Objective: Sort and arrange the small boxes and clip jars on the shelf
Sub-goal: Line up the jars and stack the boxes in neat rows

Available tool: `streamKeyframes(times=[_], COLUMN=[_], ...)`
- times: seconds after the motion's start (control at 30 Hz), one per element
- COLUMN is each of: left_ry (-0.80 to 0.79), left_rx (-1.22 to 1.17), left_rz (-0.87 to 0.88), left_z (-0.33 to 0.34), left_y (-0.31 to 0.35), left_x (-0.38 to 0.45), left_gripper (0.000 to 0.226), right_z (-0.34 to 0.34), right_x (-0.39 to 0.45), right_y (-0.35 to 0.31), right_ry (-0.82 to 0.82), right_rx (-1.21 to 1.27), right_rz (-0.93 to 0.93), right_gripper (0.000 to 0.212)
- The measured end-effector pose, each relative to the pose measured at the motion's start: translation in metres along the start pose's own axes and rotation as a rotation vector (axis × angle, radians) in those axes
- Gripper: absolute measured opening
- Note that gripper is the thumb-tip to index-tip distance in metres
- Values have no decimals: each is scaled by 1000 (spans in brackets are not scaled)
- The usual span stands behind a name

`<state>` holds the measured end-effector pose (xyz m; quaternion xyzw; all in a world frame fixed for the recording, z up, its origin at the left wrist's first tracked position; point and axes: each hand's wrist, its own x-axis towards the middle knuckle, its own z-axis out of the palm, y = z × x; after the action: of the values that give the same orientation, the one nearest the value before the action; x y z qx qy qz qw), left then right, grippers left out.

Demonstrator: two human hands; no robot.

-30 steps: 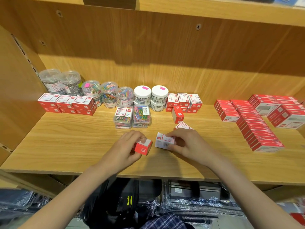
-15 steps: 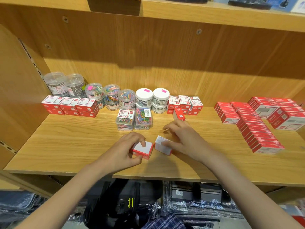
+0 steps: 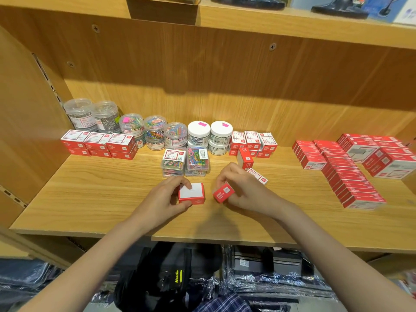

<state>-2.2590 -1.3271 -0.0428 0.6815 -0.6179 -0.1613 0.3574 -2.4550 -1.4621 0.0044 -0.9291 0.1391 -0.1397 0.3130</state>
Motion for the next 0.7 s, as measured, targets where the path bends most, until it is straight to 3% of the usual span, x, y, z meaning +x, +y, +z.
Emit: streamKeyframes(times=[0.23, 0.43, 0.57, 0.7], left_ry=[4, -70, 0, 30], left_rx=[-20, -81, -16, -9], left_rz=[7, -21, -25, -6], left_z=[-2, -12, -12, -13], left_y=[-3, -2, -3, -5], left_x=[-2, 1, -5, -12], left_gripper=[30, 37, 38, 37], right_z=[-6, 10, 11, 15], right_x=[-21, -17, -14, -10], right_y=[19, 6, 6, 3], right_ry=[-168, -35, -92, -37], right_rx=[-177, -149, -107, -142], right_rz=[111, 190, 162, 186], right_gripper=[44, 33, 39, 34])
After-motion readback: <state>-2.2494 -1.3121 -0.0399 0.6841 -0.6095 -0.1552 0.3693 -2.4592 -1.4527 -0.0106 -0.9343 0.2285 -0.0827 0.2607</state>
